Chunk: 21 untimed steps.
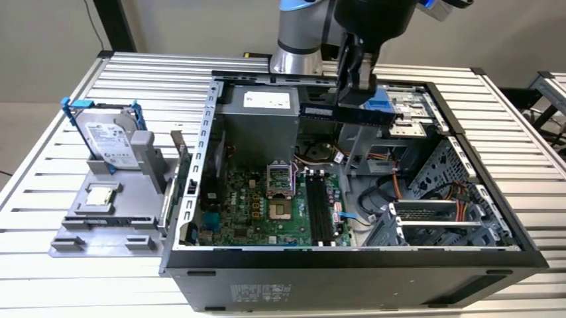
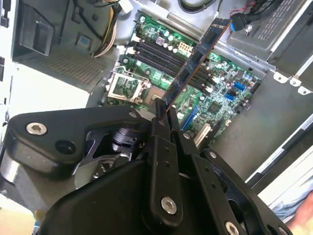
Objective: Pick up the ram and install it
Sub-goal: 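Insert the ram into the slot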
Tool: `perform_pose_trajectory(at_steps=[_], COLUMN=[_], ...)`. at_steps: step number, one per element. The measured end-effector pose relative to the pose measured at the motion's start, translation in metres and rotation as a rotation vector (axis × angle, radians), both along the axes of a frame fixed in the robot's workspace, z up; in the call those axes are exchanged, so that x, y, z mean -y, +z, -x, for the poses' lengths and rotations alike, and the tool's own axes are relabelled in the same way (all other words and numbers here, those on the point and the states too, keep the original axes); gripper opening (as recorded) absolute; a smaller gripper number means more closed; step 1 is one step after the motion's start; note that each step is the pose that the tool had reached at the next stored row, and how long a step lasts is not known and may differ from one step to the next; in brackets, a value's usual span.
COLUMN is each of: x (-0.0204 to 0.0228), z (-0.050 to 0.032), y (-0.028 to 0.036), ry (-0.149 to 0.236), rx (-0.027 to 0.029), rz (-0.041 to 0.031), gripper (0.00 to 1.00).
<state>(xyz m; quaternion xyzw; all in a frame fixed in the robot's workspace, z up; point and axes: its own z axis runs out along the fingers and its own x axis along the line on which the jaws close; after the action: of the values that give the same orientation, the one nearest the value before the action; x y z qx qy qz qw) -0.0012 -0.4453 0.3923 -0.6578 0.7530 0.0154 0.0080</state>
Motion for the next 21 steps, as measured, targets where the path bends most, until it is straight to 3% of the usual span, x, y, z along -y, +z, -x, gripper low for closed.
perform_pose_trajectory(at_steps=[8,21], x=[0.0,0.0], z=[0.0,0.0], y=[-0.0001,-0.0001], ry=[-0.101,-0.225], rx=[0.0,0.0], rz=[-0.0001,0.0], gripper=[0.0,0.0])
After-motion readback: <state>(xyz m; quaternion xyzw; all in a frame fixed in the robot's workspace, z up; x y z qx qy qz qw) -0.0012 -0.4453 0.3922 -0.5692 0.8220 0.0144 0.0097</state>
